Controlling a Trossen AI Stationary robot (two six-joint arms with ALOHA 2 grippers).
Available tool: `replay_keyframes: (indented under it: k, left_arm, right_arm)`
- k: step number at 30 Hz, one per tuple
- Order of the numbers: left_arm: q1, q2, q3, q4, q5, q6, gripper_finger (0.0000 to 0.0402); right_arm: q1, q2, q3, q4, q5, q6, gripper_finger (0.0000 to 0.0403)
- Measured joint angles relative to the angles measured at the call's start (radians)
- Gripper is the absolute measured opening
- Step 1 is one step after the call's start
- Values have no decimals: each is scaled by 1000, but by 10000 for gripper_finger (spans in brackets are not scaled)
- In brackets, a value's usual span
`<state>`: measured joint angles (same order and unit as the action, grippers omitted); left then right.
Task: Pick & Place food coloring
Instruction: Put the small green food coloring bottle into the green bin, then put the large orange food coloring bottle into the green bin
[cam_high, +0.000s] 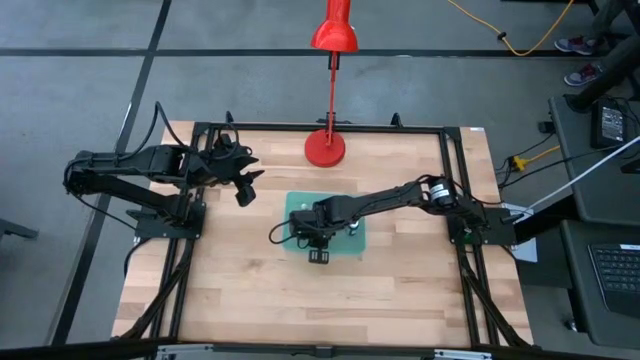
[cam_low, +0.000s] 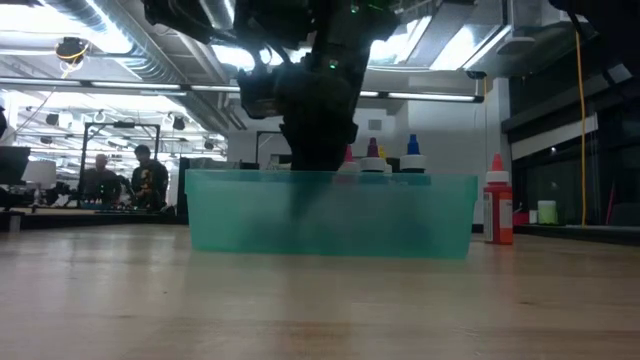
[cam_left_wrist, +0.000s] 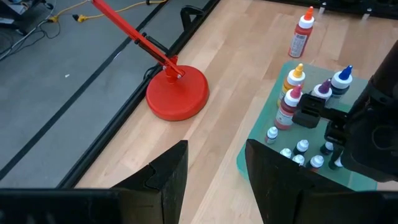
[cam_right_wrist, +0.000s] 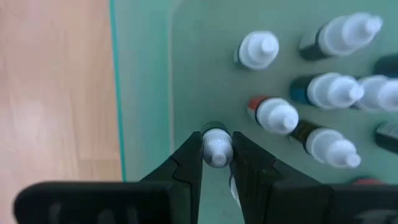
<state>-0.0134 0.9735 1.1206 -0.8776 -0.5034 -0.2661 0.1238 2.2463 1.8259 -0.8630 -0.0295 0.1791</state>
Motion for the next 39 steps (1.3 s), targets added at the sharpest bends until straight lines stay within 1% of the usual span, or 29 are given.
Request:
replay_keyframes:
  k: [7, 17, 23, 28, 31, 34, 36, 39]
  left_arm:
    - [0, 0, 0, -2, 0, 0, 157]
    - [0, 0, 0, -4, 0, 0, 157]
    - [0, 0, 0, -17, 0, 0, 157]
    - [0, 0, 0, -17, 0, 0, 157]
    - [0, 0, 0, -17, 0, 0, 157]
    - [0, 0, 0, -17, 0, 0, 157]
    - [0, 0, 0, -18, 6, 0, 157]
    - [0, 0, 0, -18, 27, 0, 157]
  right_arm:
    - [-11, 0, 0, 6, 1, 3, 80]
    - [-24, 0, 0, 6, -5, 2, 120]
    - [-24, -1, 1, 5, -6, 3, 135]
    - [-23, -2, 71, -95, -15, 26, 137]
    - [-20, -2, 139, -209, -2, 25, 138]
    - [-20, -5, 200, -255, 6, 25, 138]
    - [-20, -10, 217, -291, 6, 26, 138]
    - [-20, -48, 202, -302, 24, 29, 138]
